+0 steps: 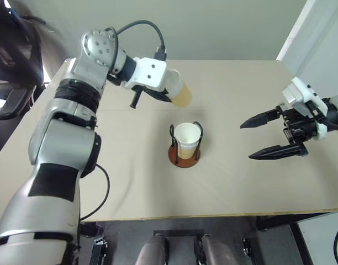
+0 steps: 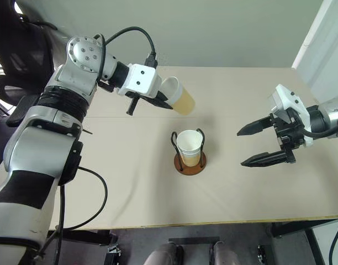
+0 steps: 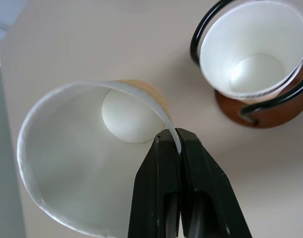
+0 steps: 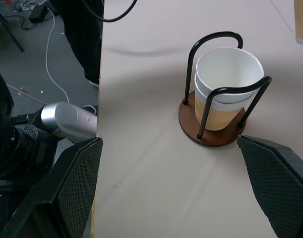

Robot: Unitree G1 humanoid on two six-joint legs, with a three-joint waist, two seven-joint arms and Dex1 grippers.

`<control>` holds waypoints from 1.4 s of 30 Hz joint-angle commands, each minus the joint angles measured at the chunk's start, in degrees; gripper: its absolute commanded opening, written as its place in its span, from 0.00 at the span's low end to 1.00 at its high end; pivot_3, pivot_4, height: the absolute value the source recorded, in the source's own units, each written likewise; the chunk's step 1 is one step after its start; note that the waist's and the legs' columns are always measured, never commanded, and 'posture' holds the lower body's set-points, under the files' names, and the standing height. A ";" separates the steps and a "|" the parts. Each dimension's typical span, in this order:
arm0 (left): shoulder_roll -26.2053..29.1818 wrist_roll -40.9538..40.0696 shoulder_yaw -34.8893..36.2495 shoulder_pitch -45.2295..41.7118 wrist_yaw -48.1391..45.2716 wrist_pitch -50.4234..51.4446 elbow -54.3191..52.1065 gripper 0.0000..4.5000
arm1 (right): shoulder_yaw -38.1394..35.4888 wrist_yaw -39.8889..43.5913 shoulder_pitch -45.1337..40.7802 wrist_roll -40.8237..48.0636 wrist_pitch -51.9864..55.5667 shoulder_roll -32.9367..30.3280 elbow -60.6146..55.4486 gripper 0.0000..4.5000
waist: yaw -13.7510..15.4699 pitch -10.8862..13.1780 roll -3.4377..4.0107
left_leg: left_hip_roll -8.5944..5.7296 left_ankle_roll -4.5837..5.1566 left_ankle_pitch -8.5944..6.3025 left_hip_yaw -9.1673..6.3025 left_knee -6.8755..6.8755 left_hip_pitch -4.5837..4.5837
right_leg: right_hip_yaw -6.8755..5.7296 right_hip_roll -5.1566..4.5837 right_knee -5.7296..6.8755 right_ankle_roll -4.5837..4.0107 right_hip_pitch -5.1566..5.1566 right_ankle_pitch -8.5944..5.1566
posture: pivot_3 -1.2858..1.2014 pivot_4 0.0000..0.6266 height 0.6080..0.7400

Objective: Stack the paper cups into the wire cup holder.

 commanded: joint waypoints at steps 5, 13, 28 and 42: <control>-0.78 -1.98 -2.94 -5.68 -2.40 1.03 -1.52 0.01 | -1.09 2.24 -0.60 0.10 0.35 -2.96 -0.77 1.00 | 0.38 -0.02 -0.02 | -0.02 0.38 -0.23 0.03 0.12 -0.09 | 0.04 -0.02 -0.08 0.08 0.00 0.04 | 0.52 0.24 1.00; 0.02 -11.18 -13.69 -7.44 -2.40 3.77 -4.68 0.01 | -1.06 3.04 -0.59 0.67 0.98 -4.70 -1.08 1.00 | 0.48 -0.01 -0.02 | -0.03 0.53 -0.32 0.05 0.23 -0.15 | 0.18 -0.18 -0.12 0.27 0.01 0.15 | 0.52 0.24 1.00; 7.55 -31.44 -33.88 -5.84 -2.40 11.25 -22.15 0.01 | -1.38 3.03 -0.32 1.65 2.52 -6.28 -2.23 1.00 | 0.57 0.00 0.02 | -0.02 0.29 -0.17 0.16 0.37 -0.11 | 0.20 -0.10 -0.01 0.38 0.03 0.22 | 0.52 0.24 1.00; 11.20 -37.24 -41.51 -6.85 -2.40 11.75 -28.14 0.01 | -1.10 2.64 -0.59 1.16 2.63 -5.36 -2.28 1.00 | 0.66 0.00 0.04 | -0.06 0.31 -0.16 0.10 0.66 -0.15 | 0.17 -0.16 -0.02 0.46 0.15 0.27 | 0.52 0.24 1.00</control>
